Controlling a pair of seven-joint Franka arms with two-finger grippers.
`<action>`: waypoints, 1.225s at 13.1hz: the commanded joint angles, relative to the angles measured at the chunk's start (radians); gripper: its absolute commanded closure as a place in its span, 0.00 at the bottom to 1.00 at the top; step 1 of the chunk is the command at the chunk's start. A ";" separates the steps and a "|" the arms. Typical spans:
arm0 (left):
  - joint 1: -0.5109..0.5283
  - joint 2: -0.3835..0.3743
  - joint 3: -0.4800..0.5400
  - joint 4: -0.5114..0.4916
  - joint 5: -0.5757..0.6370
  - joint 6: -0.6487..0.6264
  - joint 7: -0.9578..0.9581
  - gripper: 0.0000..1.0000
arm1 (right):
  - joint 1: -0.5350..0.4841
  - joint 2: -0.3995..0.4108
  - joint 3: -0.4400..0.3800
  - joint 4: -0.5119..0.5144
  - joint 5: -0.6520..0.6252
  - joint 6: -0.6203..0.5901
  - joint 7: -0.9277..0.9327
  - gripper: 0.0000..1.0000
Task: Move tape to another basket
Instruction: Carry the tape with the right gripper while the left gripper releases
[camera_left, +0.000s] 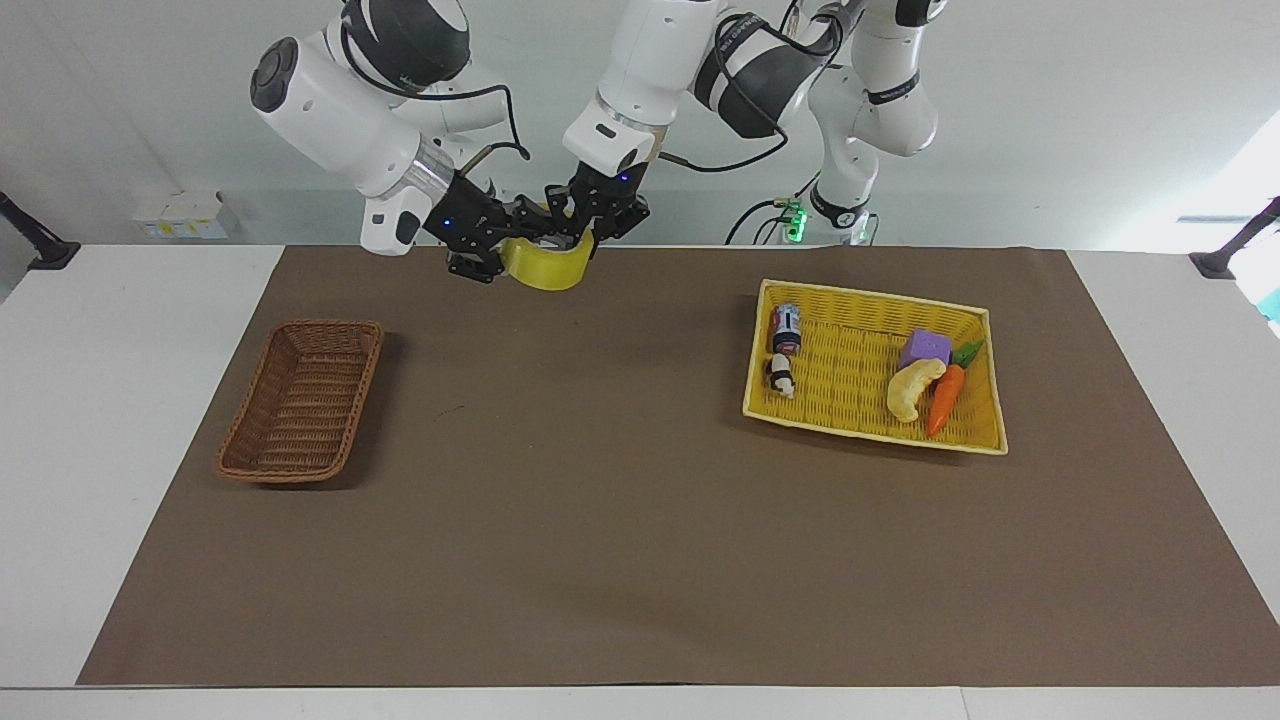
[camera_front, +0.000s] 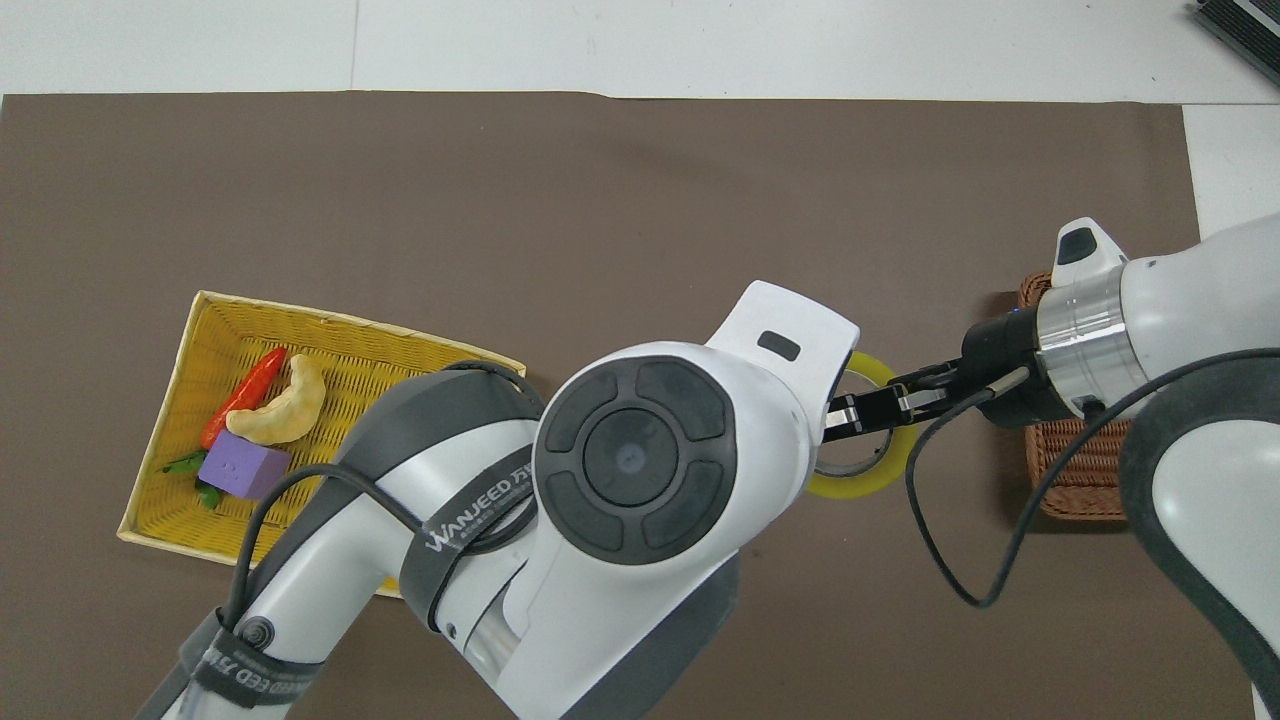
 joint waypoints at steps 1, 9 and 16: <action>0.015 -0.050 0.014 0.005 -0.026 0.011 -0.004 0.00 | -0.036 0.009 0.005 -0.022 -0.002 -0.023 -0.004 1.00; 0.219 -0.091 0.017 -0.013 -0.024 -0.205 0.101 0.00 | -0.243 0.007 -0.001 -0.021 -0.029 -0.097 -0.205 1.00; 0.521 -0.082 0.017 -0.027 -0.009 -0.311 0.656 0.00 | -0.485 0.096 0.000 -0.028 -0.239 -0.037 -0.229 1.00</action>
